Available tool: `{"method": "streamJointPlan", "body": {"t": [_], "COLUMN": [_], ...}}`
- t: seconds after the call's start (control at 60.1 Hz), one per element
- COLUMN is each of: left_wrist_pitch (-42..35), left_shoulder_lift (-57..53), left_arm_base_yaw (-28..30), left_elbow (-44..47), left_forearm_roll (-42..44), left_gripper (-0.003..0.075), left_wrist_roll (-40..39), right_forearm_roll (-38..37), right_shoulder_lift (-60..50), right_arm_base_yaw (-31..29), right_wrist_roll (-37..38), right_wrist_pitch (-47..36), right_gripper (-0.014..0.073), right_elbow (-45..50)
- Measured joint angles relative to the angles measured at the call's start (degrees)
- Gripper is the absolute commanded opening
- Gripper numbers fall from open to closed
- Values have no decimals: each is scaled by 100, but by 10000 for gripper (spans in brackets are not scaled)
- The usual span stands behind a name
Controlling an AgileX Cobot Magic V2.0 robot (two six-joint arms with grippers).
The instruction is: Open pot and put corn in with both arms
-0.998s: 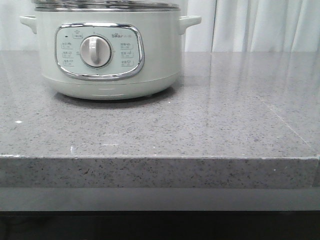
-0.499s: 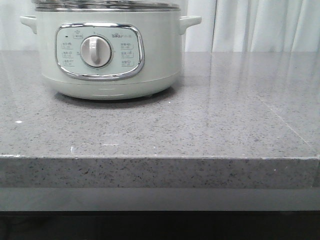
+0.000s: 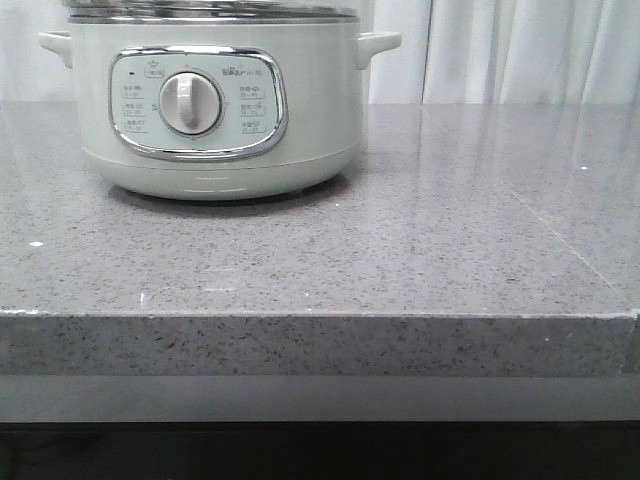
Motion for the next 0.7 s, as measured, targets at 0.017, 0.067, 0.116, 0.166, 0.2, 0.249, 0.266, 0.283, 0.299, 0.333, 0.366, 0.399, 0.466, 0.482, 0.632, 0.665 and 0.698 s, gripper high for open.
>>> {"method": "streamJointPlan", "body": {"t": [0.017, 0.067, 0.116, 0.166, 0.2, 0.249, 0.266, 0.283, 0.299, 0.333, 0.366, 0.399, 0.466, 0.482, 0.632, 0.665, 0.698], "left_wrist_pitch": [0, 0, 0, 0, 0, 0, 0, 0, 0, 0, 0, 0, 0, 0, 0, 0, 0], "left_shoulder_lift": [0, 0, 0, 0, 0, 0, 0, 0, 0, 0, 0, 0, 0, 0, 0, 0, 0], "left_arm_base_yaw": [0, 0, 0, 0, 0, 0, 0, 0, 0, 0, 0, 0, 0, 0, 0, 0, 0], "left_elbow": [0, 0, 0, 0, 0, 0, 0, 0, 0, 0, 0, 0, 0, 0, 0, 0, 0], "left_forearm_roll": [0, 0, 0, 0, 0, 0, 0, 0, 0, 0, 0, 0, 0, 0, 0, 0, 0], "left_gripper": [-20, -20, -20, -20, -20, -20, -20, -20, -20, -20, -20, -20, -20, -20, -20, -20, -20], "left_wrist_roll": [0, 0, 0, 0, 0, 0, 0, 0, 0, 0, 0, 0, 0, 0, 0, 0, 0], "right_forearm_roll": [0, 0, 0, 0, 0, 0, 0, 0, 0, 0, 0, 0, 0, 0, 0, 0, 0], "right_shoulder_lift": [-90, -274, -421, -546, -609, -643, -647, -657, -657, -657, -657, -657, -657, -659, -669, -669, -669], "right_arm_base_yaw": [-53, -156, -221, -261, -269, -267, -267, -267, -267, -267, -267, -267, -305, -319, -411, -411, -411], "right_wrist_roll": [0, 0, 0, 0, 0, 0, 0, 0, 0, 12, 0, 0, 0, 0, 0, 0, 0], "right_wrist_pitch": [-44, -126, -156, -182, -197, -220, -233, -258, -274, -298, -298, -298, -302, -312, -330, -339, -339], "right_gripper": [-67, -67, -67, -67, -67, -67, -67, -67, -67, -67, -67, -67, -67, -67, -67, -67, -67], "right_elbow": [124, 379, 614, 791, 882, 1048, 1110, 1165, 1196, 1246, 1272, 1283, 1283, 1283, 1283, 1283, 1283]}}
